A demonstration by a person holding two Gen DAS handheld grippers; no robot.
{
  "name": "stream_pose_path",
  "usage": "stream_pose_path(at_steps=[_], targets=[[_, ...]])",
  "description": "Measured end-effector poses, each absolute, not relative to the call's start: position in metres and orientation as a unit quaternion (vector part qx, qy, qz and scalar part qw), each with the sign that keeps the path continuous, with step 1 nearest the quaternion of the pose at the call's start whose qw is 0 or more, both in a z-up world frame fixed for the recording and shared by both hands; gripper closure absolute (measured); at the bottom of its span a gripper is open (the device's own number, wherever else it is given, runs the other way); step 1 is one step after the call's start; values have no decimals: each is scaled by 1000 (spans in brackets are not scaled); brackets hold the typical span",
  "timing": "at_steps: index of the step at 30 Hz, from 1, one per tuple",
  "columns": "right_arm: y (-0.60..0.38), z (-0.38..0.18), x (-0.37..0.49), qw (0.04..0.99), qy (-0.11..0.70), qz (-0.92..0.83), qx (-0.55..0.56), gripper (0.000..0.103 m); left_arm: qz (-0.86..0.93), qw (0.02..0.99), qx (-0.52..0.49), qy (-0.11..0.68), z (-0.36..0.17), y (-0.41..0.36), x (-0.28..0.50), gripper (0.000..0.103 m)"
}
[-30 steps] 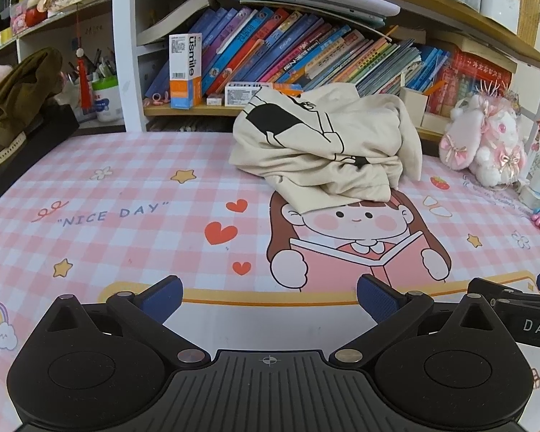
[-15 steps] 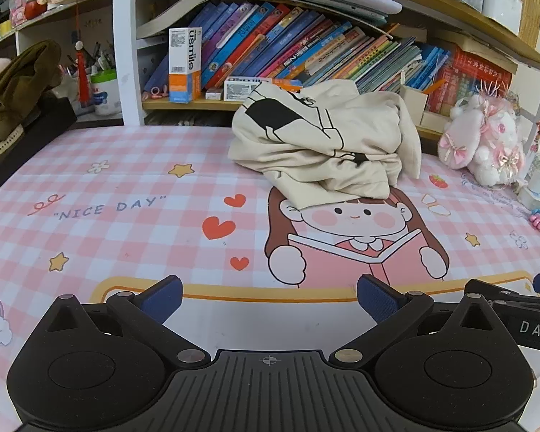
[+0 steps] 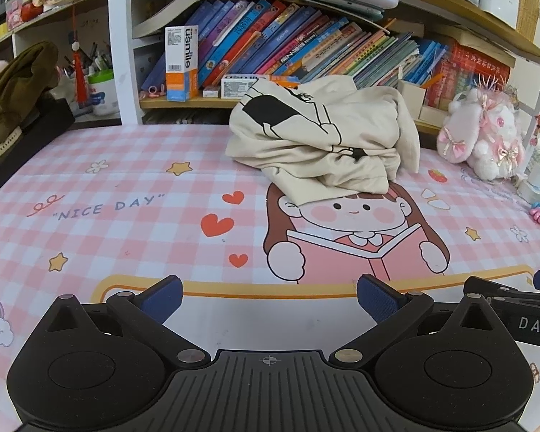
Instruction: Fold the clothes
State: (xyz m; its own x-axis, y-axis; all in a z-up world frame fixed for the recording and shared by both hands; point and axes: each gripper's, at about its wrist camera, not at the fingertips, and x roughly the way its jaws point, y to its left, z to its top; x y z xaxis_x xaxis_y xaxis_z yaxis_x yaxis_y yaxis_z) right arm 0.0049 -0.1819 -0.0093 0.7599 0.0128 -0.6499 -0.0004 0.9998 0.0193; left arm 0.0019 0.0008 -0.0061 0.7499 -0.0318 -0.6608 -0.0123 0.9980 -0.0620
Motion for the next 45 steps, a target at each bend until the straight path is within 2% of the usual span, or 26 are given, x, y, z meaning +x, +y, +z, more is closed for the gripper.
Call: stream_pose_path(at_steps=[31, 37, 45], targets=[[-181, -9, 12, 940, 340, 18, 5, 0, -34, 939, -59, 336, -5, -1, 8, 0], [-187, -10, 18, 942, 333, 35, 12, 0, -59, 936, -8, 346, -4, -14, 32, 1], [-194, -13, 34, 937, 344, 59, 11, 0, -55, 933, 5, 355, -14, -18, 79, 1]])
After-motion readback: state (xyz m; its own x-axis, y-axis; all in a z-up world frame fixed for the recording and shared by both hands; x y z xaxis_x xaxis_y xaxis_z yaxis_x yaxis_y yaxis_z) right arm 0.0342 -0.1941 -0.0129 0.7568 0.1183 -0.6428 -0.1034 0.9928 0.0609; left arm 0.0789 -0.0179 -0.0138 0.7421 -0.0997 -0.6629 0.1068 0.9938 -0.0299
